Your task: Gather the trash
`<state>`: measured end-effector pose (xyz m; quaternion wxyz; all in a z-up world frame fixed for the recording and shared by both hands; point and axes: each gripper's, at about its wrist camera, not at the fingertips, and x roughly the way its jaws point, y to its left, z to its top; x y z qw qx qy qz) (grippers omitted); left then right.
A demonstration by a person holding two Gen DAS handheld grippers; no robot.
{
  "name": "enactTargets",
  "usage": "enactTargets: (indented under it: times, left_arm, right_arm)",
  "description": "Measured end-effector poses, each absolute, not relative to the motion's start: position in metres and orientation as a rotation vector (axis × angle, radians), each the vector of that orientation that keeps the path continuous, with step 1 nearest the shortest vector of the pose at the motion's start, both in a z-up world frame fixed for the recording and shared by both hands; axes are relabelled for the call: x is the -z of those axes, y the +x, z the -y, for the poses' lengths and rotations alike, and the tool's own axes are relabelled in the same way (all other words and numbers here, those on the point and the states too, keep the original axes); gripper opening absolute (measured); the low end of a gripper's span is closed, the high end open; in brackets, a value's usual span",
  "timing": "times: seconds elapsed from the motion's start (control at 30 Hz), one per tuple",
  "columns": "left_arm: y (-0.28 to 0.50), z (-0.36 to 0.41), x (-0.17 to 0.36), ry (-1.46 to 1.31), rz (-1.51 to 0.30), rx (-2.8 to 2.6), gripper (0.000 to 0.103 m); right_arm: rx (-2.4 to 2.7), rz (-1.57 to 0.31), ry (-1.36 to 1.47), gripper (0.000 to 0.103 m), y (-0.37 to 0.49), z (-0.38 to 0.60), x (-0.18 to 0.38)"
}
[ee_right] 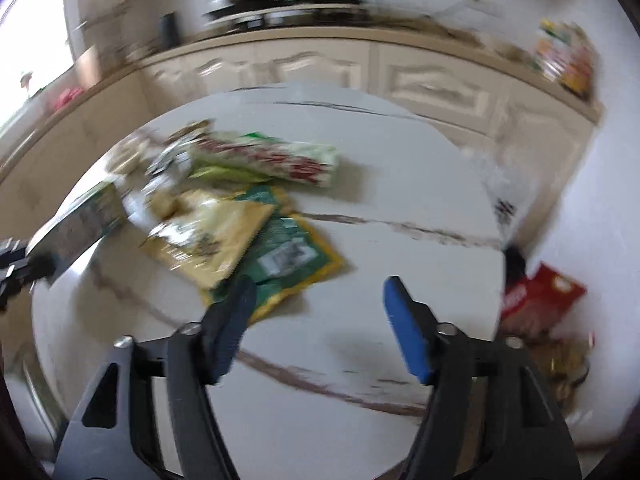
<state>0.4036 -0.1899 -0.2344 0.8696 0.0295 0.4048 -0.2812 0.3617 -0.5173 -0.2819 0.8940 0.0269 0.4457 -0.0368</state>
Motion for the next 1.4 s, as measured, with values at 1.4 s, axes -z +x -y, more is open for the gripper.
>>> enactTargets:
  times: [1.4]
  left_arm:
    - [0.402, 0.21, 0.249, 0.131, -0.909, 0.611, 0.046]
  right_arm:
    - [0.025, -0.952, -0.06, 0.085, 0.374, 0.527, 0.296]
